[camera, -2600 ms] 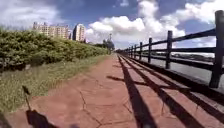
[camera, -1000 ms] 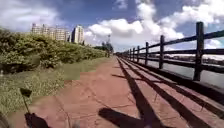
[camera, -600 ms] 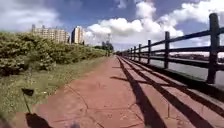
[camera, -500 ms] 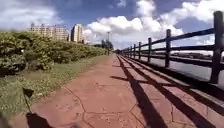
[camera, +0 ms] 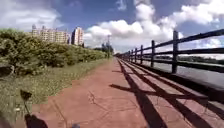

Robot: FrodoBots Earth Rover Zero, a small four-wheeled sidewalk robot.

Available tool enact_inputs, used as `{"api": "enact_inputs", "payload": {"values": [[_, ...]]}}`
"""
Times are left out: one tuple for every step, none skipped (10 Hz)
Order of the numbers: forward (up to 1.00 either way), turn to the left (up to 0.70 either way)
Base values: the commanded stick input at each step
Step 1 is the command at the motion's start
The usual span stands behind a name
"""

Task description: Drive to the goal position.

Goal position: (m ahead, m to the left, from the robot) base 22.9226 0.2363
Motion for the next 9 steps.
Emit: {"api": "enact_inputs", "payload": {"values": [[0.85, 0.00], [0.85, 0.00], [0.85, 0.00], [0.85, 0.00], [0.85, 0.00], [0.85, 0.00], [0.85, 0.00], [0.85, 0.00], [0.85, 0.00]]}}
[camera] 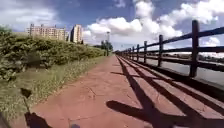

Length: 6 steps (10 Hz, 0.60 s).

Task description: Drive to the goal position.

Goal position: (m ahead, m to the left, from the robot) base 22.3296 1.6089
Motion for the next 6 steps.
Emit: {"api": "enact_inputs", "payload": {"values": [[0.85, 0.00], [0.85, 0.00], [0.85, 0.00], [0.85, 0.00], [0.85, 0.00], [0.85, -0.12]]}}
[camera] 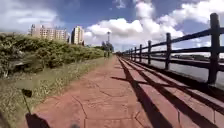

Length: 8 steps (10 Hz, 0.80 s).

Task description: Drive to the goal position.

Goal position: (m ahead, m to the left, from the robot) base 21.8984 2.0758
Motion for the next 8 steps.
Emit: {"api": "enact_inputs", "payload": {"values": [[0.85, -0.34], [0.85, -0.34], [0.85, -0.22], [0.85, 0.00], [0.85, 0.00], [0.85, 0.00], [0.85, 0.00], [0.85, 0.00]]}}
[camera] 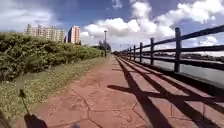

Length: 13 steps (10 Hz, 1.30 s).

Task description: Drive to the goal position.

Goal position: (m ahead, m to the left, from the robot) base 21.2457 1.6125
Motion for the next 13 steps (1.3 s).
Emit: {"api": "enact_inputs", "payload": {"values": [[0.85, 0.00], [0.85, 0.00], [0.85, 0.00], [0.85, 0.00], [0.85, 0.00], [0.85, 0.00], [0.85, 0.00], [0.85, 0.00], [0.85, 0.00], [0.85, 0.00], [0.85, 0.00], [0.85, 0.00], [0.85, 0.00]]}}
